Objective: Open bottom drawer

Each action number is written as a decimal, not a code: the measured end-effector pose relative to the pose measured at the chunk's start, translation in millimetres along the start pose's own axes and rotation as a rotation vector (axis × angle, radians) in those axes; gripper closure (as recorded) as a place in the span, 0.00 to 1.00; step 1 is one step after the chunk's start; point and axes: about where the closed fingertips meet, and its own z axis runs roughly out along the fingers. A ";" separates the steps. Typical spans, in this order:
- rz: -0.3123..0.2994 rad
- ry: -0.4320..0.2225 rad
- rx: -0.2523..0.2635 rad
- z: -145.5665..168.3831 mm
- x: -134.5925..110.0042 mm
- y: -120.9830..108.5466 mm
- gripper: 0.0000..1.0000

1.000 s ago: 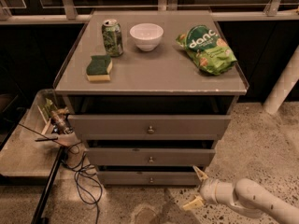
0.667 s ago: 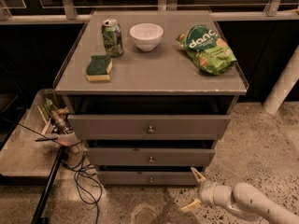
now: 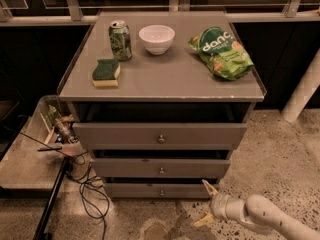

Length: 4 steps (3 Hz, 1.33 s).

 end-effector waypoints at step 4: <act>0.037 0.078 -0.002 35.8 53.0 -28.0 0.00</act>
Offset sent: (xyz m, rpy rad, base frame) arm 0.0301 -0.0233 -0.0604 -0.0502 0.0812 -0.0601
